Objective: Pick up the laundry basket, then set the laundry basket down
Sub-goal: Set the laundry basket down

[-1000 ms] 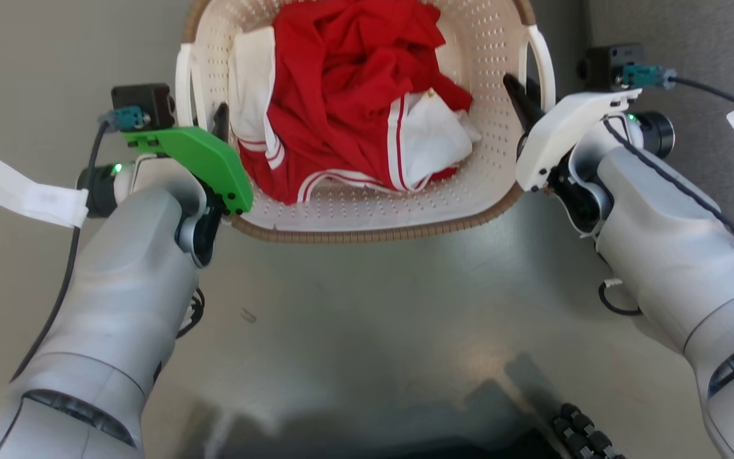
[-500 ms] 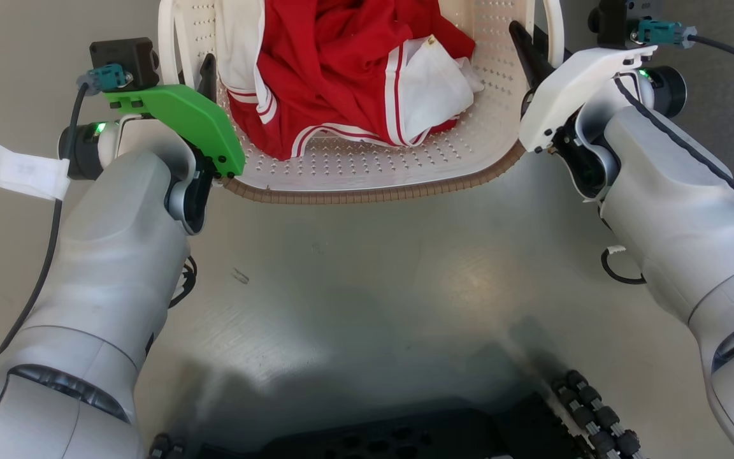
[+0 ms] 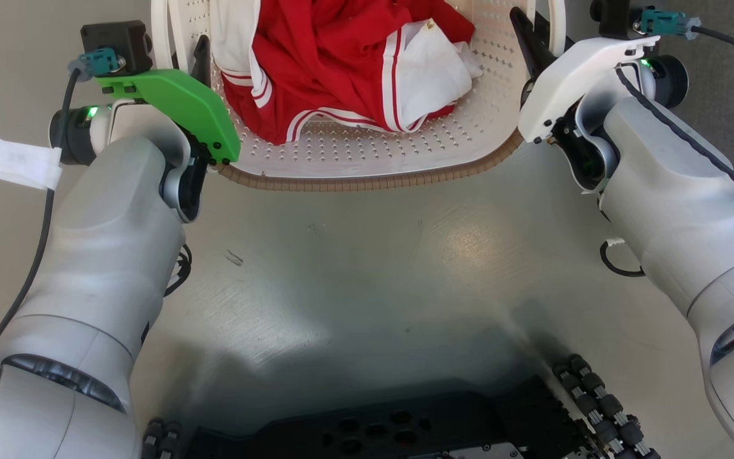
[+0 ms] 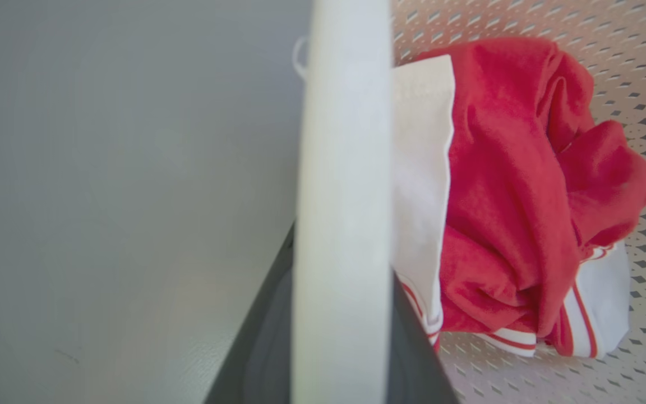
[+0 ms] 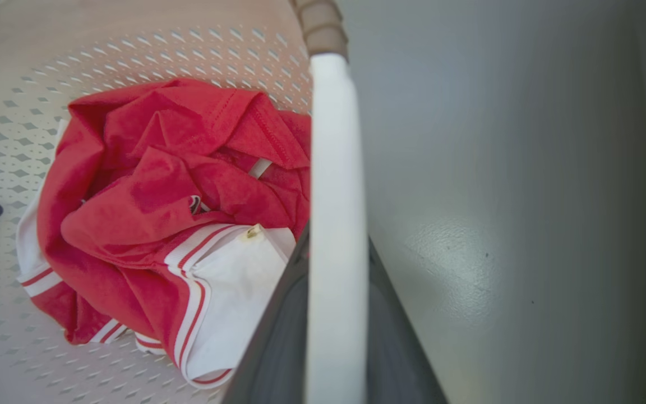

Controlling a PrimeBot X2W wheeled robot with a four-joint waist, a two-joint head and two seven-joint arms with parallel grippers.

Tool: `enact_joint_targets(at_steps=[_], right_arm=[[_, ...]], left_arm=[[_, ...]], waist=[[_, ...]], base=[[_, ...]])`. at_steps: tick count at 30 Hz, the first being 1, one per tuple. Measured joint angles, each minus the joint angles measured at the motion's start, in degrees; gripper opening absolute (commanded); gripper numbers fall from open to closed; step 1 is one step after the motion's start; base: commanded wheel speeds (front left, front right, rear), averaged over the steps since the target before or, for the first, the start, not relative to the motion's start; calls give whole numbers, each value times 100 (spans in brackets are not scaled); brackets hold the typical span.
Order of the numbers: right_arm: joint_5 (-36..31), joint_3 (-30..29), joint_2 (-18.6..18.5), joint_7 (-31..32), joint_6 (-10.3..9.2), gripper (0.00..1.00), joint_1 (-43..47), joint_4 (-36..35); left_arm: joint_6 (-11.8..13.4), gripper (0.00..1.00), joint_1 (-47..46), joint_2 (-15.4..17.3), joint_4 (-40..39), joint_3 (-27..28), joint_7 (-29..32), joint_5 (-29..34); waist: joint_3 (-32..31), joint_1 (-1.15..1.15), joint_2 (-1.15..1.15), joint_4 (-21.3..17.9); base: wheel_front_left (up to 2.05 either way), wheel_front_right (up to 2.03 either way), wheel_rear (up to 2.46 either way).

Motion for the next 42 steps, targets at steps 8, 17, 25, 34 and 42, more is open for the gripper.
enact_joint_targets(at_steps=[8, 17, 25, 34, 42], right_arm=[[5, 21, 31, -47, 0, 0, -115, 12], [22, 71, 64, -51, 0, 0, -123, 58], [64, 114, 87, -94, 0, 0, -121, 89], [113, 183, 97, -101, 0, 0, -121, 118], [158, 210, 118, -101, 0, 0, -121, 172]], left_arm=[[-9, 0, -115, 3, 45, -27, -46, 0], [-32, 0, -124, 4, 111, -88, -98, 0], [-33, 0, -117, 10, 119, -110, -146, -1], [-33, 0, -113, 21, 119, -153, -155, -9], [-32, 0, -108, 23, 132, -202, -165, -30]], waist=[[147, 0, 0, -5], [233, 0, 0, -9], [253, 0, 0, -18], [278, 0, 0, -28], [282, 0, 0, -32]], base=[[0, 0, 0], [0, 0, 0], [0, 0, 0], [0, 0, 0], [0, 0, 0]])
